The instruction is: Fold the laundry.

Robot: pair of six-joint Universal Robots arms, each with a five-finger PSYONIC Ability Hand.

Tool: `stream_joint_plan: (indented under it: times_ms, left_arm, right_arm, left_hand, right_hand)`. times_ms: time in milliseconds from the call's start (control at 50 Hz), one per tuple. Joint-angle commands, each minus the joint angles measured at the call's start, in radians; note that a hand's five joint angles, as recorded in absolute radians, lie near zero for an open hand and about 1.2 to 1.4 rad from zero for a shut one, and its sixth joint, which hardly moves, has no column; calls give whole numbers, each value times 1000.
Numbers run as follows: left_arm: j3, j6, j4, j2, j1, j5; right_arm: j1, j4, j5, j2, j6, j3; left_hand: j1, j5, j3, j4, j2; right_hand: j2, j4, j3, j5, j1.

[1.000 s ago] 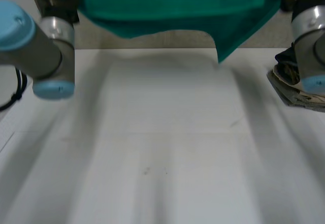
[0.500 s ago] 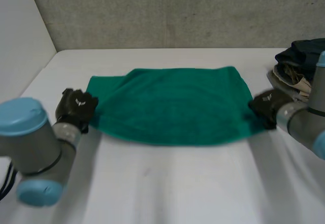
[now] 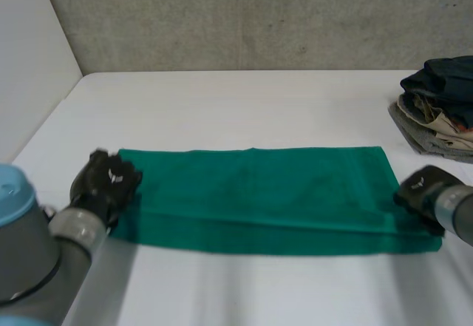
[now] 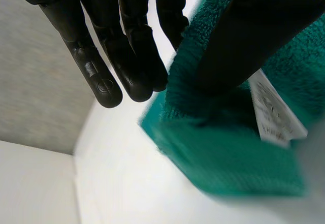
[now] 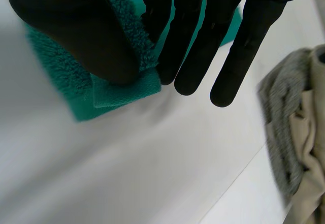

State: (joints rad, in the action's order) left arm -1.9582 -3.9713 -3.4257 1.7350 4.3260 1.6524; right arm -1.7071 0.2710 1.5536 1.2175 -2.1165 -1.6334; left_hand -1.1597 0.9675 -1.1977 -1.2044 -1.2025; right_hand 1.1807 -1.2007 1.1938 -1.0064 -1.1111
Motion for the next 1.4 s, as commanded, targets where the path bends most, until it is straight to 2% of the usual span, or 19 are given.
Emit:
stream_joint_plan:
  times_ms: [20, 140, 260, 300, 320, 360, 380, 460, 560, 600, 680, 700, 780, 880, 1020, 1100, 1180, 1340, 1400]
  left_arm:
    - [198, -6, -150, 241, -3, 3]
    - [367, -6, -161, 423, -6, 10]
    - [545, -12, -150, 563, -19, 75]
    - [577, -11, -150, 580, -23, 93]
    - [584, -9, -150, 580, -25, 93]
    - [591, -9, -152, 580, -26, 92]
    - [597, -11, -158, 572, -28, 92]
    - [622, 1, -159, 558, -51, 92]
    - [587, 1, -150, 483, -52, 92]
    - [564, 0, -148, 468, -49, 90]
    - [509, 0, -150, 449, -49, 81]
    - [501, 0, -150, 449, -48, 76]
    - [472, 0, -152, 454, -26, 20]
    - [482, 3, -155, 478, 33, -48]
    - [479, 23, -150, 489, 41, -48]
    - [415, 110, -141, 405, 35, -54]
    - [282, 254, -141, 258, 35, -69]
    - [153, 429, -142, 112, 34, -143]
    - [142, 451, -142, 107, 38, -151]
  right_arm:
    - [-54, -131, 13, -168, -94, 184]
    - [-57, -191, 34, -298, -106, 339]
    - [-75, -234, 45, -398, -108, 474]
    - [-88, -257, 54, -429, -108, 509]
    - [-89, -265, 60, -440, -108, 517]
    - [-92, -294, 94, -450, -114, 530]
    - [-94, -306, 108, -450, -115, 530]
    - [-115, -349, 138, -428, -126, 521]
    - [-120, -374, 120, -323, -223, 469]
    - [-115, -375, 91, -299, -262, 454]
    - [-112, -351, -19, -247, -326, 414]
    - [-106, -331, -71, -228, -330, 396]
    - [-71, -274, -148, -228, -347, 388]
    - [-59, -274, -164, -306, -341, 395]
    - [-20, -358, -129, -316, -417, 356]
    - [23, -357, -135, -207, -473, 235]
    - [53, -331, -154, -78, -505, 92]
    - [118, -314, -268, -18, -490, -129]
    - [130, -337, -306, -19, -488, -164]
  left_hand:
    - [-237, 254, -199, -192, -194]
    - [-237, 254, -199, -192, -194]
    - [-237, 254, -199, -192, -194]
    - [-237, 254, -199, -192, -194]
    - [-71, 89, -33, -27, -28]
    - [509, -491, 547, 553, 551]
    - [985, -967, 1023, 1030, 1028]
    - [976, -958, 1014, 1020, 1018]
    - [964, -946, 1002, 1008, 1007]
    - [961, -943, 999, 1006, 1004]
    - [961, -943, 999, 1006, 1004]
    - [961, -943, 999, 1006, 1004]
    - [964, -946, 1002, 1008, 1007]
    - [955, -937, 993, 1000, 998]
    - [946, -929, 984, 991, 989]
    - [952, -934, 990, 997, 995]
    - [952, -934, 990, 997, 995]
    - [952, -934, 990, 997, 995]
    - [949, -931, 987, 994, 992]
  right_hand:
    - [216, -196, 202, -215, -285]
    - [216, -196, 202, -215, -285]
    - [216, -196, 202, -215, -285]
    - [-248, 268, -261, 248, 178]
    - [-497, 517, -510, 497, 428]
    - [-1006, 1026, -1019, 1006, 937]
    - [-1006, 1026, -1019, 1006, 937]
    - [-1006, 1026, -1019, 1006, 937]
    - [-1006, 1026, -1019, 1006, 937]
    - [-1006, 1026, -1019, 1006, 937]
    - [-1006, 1026, -1019, 1006, 937]
    - [-1006, 1026, -1019, 1006, 937]
    - [-1006, 1026, -1019, 1006, 937]
    - [-1006, 1026, -1019, 1006, 937]
    - [-1006, 1026, -1019, 1006, 937]
    - [-1006, 1026, -1019, 1006, 937]
    - [-1006, 1026, -1019, 1006, 937]
    - [-887, 907, -900, 888, 818]
    - [-844, 864, -857, 844, 774]
